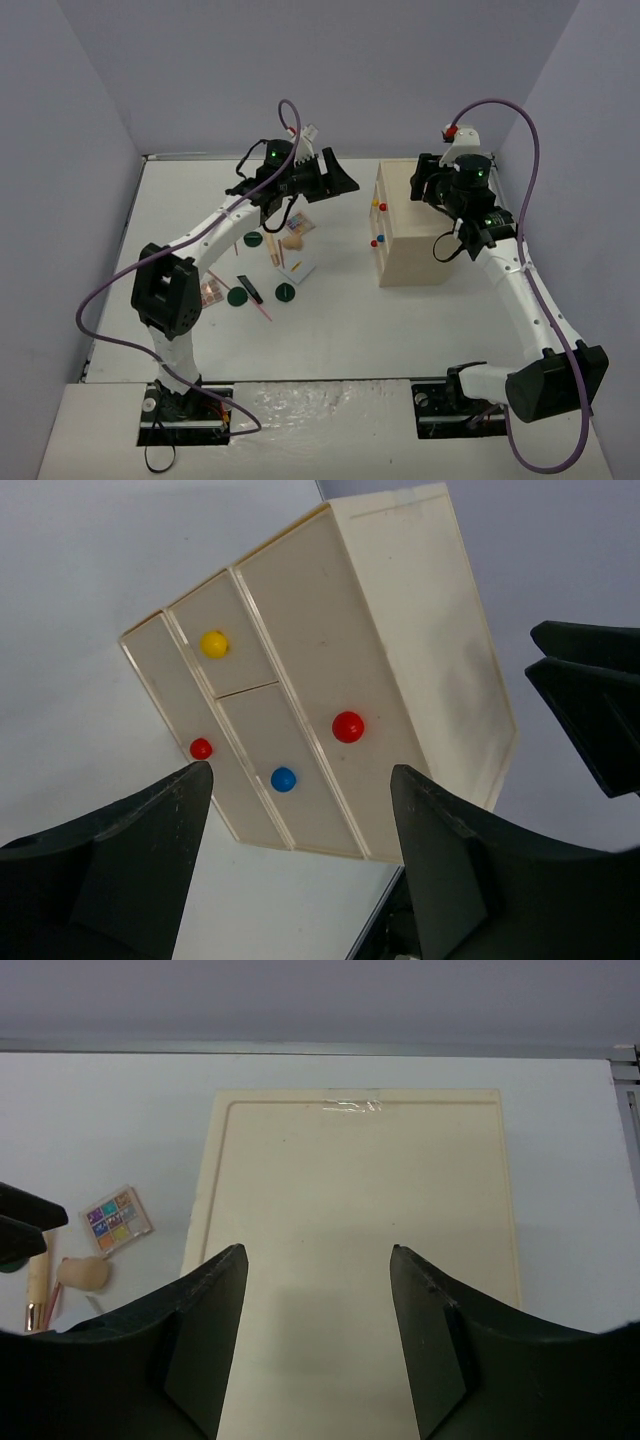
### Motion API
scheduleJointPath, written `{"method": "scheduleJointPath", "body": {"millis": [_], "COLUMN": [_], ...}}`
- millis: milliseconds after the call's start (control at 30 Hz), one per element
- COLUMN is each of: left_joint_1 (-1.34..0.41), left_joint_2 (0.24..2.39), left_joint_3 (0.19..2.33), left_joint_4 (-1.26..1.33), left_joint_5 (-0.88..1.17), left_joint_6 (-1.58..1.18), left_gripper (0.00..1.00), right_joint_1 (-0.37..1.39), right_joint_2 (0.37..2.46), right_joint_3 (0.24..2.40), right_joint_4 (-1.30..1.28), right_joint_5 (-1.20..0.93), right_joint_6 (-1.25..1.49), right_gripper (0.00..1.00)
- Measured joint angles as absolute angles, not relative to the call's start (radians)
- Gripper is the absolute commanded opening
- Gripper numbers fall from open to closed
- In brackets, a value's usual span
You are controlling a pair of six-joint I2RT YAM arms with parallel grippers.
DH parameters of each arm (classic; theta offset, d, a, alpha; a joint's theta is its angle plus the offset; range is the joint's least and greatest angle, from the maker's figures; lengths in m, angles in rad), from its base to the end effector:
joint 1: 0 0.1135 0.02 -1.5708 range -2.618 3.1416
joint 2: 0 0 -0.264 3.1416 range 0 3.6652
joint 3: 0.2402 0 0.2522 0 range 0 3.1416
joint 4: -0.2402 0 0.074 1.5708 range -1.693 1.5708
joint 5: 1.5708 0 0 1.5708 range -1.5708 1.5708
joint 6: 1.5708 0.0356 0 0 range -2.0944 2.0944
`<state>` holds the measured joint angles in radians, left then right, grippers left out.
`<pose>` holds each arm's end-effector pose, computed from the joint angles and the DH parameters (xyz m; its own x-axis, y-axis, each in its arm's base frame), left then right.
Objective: Organize the makeup
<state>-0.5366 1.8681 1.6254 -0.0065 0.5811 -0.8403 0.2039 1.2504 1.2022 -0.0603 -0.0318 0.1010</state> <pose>0.3768 -0.2469 0.3397 -0.8003 -0.2484 -0.5458 0.4323 0.3918 -0.8122 0.2871 0.0605 0.4003 -0.1290 0.0762 -0.9887 -0.2214 0.9696 0.1037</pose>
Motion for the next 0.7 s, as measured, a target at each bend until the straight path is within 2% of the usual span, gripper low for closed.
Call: {"method": "scheduleJointPath", "body": {"millis": [200,400,700], "left_joint_1": [-0.579,-0.627,-0.646], "left_joint_2": [1.942,1.99,2.003], "left_joint_3": [1.651,1.668,1.668], "left_joint_4": [0.033,0.075,0.111], "left_joint_5": [0.588,0.604,0.614], "left_joint_6": [-0.891,-0.923,-0.938], "left_gripper": [0.62,0.59,0.53], "right_joint_1": [0.204,0.204,0.204], "right_joint_2": [1.261,1.262,1.262], "right_joint_3": [1.156,1.099,1.042], "right_joint_4": [-0.037,-0.007,0.088], "right_joint_5": [-0.032,-0.03,-0.027], "right_joint_6": [0.095,0.083,0.075], "right_gripper": [0.57,0.67,0.67]}}
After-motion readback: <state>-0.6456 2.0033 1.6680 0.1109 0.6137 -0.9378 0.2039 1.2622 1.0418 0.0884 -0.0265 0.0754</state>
